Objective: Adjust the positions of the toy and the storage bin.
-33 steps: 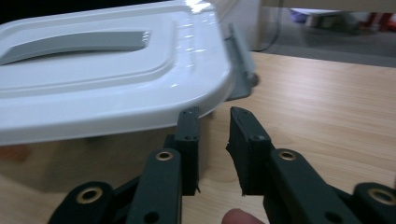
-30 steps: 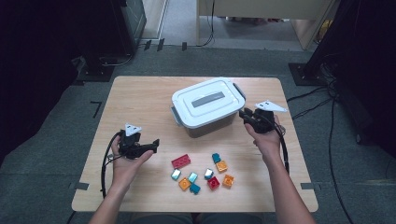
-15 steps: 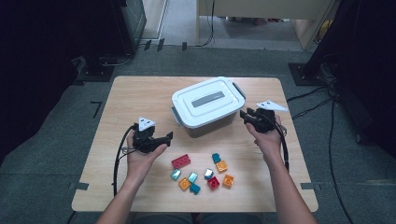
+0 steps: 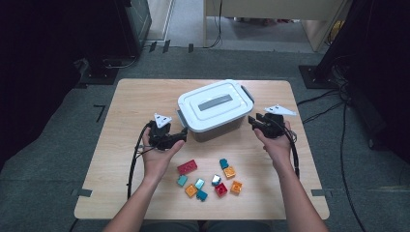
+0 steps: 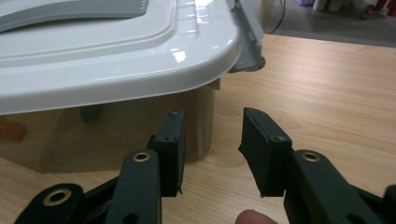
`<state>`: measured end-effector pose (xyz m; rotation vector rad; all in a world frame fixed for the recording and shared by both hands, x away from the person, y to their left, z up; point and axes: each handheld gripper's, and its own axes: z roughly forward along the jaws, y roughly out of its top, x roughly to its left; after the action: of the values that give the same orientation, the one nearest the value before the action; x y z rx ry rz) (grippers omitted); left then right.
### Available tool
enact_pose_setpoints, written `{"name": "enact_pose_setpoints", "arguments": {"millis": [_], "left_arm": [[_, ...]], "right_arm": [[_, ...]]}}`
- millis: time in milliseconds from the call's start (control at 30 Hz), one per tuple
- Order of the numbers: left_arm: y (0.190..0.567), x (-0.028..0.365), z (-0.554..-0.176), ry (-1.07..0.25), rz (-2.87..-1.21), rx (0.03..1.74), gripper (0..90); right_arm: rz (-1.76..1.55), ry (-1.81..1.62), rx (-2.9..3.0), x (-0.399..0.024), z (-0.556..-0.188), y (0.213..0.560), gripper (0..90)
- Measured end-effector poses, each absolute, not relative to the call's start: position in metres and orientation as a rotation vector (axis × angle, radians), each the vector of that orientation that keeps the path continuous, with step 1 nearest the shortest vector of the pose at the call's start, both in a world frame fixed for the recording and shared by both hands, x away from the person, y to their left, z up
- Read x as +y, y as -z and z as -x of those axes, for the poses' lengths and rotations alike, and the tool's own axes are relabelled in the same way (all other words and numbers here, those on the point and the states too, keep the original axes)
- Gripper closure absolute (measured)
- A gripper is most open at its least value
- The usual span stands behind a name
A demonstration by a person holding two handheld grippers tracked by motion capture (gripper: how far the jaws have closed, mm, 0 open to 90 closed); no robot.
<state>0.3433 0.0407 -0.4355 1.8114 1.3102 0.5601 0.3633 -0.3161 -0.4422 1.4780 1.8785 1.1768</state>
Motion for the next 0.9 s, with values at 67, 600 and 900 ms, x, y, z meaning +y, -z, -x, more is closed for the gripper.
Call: {"name": "enact_pose_setpoints", "arguments": {"millis": [67, 600, 900], "left_arm": [[0.436, 0.044, -0.346, -0.573, -1.803, 1.321, 31.1], [0.437, 0.079, -0.378, -0.510, -1.738, 1.386, 57.9], [0.440, 0.079, -0.380, -0.547, -1.729, 1.348, 72.1]], "right_arm": [[-1.501, -1.187, 1.863, -0.319, -0.364, 0.442, 60.7], [-1.503, -1.269, 1.801, -0.309, -0.369, 0.434, 67.4], [-1.530, -1.234, 1.791, -0.292, -0.372, 0.440, 75.1]]}}
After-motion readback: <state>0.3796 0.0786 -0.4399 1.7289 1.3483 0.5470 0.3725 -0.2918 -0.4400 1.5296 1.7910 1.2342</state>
